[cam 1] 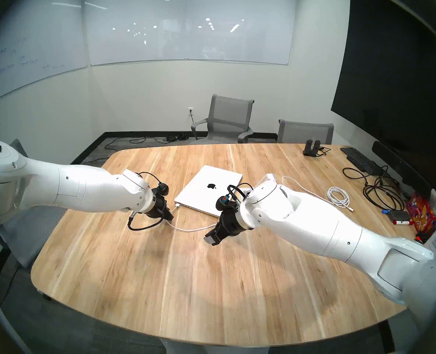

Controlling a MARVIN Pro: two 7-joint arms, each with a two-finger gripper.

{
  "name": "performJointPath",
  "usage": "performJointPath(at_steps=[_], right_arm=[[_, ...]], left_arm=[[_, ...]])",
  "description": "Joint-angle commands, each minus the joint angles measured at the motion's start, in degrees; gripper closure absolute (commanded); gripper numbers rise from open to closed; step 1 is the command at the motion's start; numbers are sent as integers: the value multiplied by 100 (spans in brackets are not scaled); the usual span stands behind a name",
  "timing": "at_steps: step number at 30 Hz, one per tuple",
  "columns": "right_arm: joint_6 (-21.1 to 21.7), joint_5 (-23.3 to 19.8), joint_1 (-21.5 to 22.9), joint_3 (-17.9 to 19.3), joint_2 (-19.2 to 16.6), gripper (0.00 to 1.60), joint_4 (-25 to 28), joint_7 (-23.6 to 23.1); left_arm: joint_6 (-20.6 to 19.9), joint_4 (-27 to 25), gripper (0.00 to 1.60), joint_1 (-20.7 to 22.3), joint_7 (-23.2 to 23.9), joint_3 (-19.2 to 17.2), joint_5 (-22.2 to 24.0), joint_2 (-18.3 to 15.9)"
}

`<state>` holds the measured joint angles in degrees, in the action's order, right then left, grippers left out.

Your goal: Plug the charging cable into the port of a MacBook

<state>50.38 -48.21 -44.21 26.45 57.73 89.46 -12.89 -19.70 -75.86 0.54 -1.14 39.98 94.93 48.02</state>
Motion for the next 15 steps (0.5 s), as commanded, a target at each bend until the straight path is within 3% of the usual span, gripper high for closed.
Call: performJointPath(at_steps=[1,12,15], right_arm=[[-20,15,75,42,-2,0,79,-7],[-20,15,75,42,-2,0,78,-6],[-19,15,75,42,-1,0,78,-6]], left_arm=[[-10,69,160,57,-9,-59,-14,112],[-12,234,160,-26,56,-84,11,241],[-50,335,160,-38,262,-120,78,263]])
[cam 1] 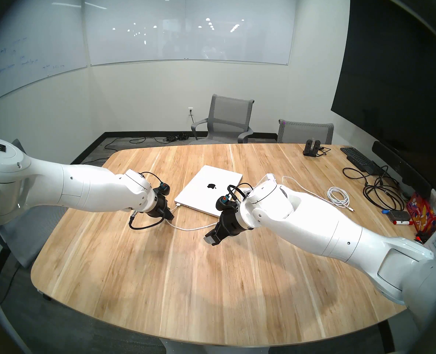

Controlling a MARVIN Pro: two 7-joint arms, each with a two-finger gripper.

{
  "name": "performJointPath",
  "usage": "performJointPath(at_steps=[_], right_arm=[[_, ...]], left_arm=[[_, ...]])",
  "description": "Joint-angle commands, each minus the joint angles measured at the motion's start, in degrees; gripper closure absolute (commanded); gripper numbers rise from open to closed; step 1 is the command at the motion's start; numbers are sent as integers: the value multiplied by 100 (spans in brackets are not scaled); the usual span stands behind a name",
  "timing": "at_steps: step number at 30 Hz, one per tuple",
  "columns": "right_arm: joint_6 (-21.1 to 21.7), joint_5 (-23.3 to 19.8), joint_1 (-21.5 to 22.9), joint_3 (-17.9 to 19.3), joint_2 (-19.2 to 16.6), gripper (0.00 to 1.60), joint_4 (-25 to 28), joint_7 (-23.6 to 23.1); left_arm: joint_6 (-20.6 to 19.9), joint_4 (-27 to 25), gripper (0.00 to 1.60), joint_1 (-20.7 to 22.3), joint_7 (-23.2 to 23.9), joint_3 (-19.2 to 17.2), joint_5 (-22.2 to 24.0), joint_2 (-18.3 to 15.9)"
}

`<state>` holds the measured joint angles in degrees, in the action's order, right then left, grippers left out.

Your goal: Plug the charging cable into the port of a MacBook

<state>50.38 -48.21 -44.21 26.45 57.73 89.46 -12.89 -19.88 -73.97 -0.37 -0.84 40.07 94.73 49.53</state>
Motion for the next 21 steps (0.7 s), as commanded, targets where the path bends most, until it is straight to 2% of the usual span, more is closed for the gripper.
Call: performJointPath(at_steps=[1,2,3,21], right_arm=[[-19,14,75,42,-1,0,77,-6],[-19,14,75,42,-1,0,77,-6],[-19,14,75,42,-1,0,77,-6],[-20,15,75,42,-2,0,78,-7]], left_arm=[[-16,172,141,42,289,-149,132,107],[-11,191,33,42,325,-152,141,110],[-20,207,0,46,352,-147,143,118],[0,266,0,58,434,-104,179,152]])
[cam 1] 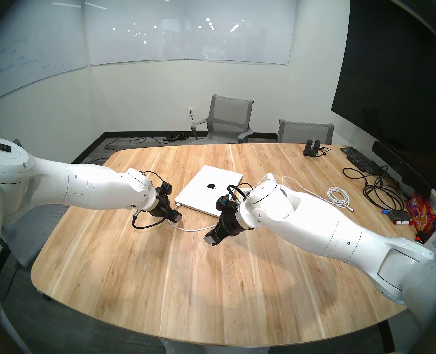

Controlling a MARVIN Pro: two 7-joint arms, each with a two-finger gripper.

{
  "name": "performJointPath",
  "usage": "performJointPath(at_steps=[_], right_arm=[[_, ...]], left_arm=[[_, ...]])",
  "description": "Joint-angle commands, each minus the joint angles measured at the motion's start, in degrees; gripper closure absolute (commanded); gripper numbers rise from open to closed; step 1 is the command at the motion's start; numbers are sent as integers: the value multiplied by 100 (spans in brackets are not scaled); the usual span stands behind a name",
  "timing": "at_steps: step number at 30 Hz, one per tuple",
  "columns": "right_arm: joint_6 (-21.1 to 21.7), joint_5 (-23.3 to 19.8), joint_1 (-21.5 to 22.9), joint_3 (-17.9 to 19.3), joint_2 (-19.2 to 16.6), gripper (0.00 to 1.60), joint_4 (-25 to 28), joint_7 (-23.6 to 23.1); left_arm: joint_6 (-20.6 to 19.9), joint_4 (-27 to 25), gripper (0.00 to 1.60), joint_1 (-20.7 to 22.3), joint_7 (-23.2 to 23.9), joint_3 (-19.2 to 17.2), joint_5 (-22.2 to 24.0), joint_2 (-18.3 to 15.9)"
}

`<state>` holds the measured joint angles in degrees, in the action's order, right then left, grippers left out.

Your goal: Plug the charging cable into the port of a MacBook

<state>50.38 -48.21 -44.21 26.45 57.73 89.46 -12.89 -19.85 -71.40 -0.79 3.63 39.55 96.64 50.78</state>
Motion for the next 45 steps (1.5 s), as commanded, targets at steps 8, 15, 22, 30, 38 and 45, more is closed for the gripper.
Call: performJointPath(at_steps=[8,15,22,30,38,45], right_arm=[[-20,15,75,42,-2,0,78,-7],[-19,14,74,42,-1,0,77,-6],[-17,12,74,43,3,0,71,-4],[-17,11,74,43,4,0,70,-4],[-17,11,74,43,3,0,71,-4],[-18,12,74,42,2,0,73,-4]], left_arm=[[2,12,0,106,-9,-41,-5,32],[248,-397,0,210,-266,-85,26,-295],[483,-987,0,465,-603,-152,34,-769],[922,-1428,0,528,-1073,-249,119,-1281],[1634,-1450,0,297,-1482,-376,413,-1693],[2300,-1414,0,-13,-1714,-489,554,-1963]])
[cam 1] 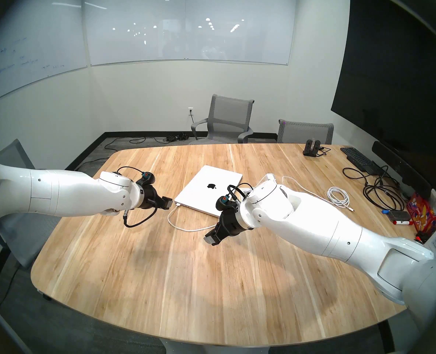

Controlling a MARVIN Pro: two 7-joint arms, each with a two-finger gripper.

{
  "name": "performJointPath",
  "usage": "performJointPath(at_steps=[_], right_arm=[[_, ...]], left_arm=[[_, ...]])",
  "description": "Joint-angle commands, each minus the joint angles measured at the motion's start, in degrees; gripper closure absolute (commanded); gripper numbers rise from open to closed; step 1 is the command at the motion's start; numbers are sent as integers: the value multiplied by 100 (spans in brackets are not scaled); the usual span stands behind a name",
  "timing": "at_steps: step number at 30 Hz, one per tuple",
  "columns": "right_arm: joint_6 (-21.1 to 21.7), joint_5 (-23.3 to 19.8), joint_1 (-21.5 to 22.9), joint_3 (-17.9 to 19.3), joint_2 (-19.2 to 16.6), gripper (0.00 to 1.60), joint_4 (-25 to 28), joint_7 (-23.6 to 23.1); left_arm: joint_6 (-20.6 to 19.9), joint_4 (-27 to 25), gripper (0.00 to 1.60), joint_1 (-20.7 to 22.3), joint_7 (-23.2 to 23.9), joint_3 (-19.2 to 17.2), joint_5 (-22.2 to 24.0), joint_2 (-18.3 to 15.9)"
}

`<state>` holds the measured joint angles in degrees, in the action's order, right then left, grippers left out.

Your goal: Plug the charging cable into the port of a MacBook

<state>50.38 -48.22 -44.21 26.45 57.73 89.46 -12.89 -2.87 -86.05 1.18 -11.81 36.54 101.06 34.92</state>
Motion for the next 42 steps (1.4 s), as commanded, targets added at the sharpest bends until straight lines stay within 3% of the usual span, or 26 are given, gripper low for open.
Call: performJointPath(at_steps=[1,10,42], right_arm=[[-18,13,74,42,1,0,73,-5],[-20,16,75,41,-3,0,78,-7],[-20,16,75,41,-2,0,78,-7]], left_arm=[[714,42,0,-251,-193,-190,116,-403],[1396,92,0,-484,-302,-123,7,-413],[1449,98,0,-525,-312,-154,-25,-415]])
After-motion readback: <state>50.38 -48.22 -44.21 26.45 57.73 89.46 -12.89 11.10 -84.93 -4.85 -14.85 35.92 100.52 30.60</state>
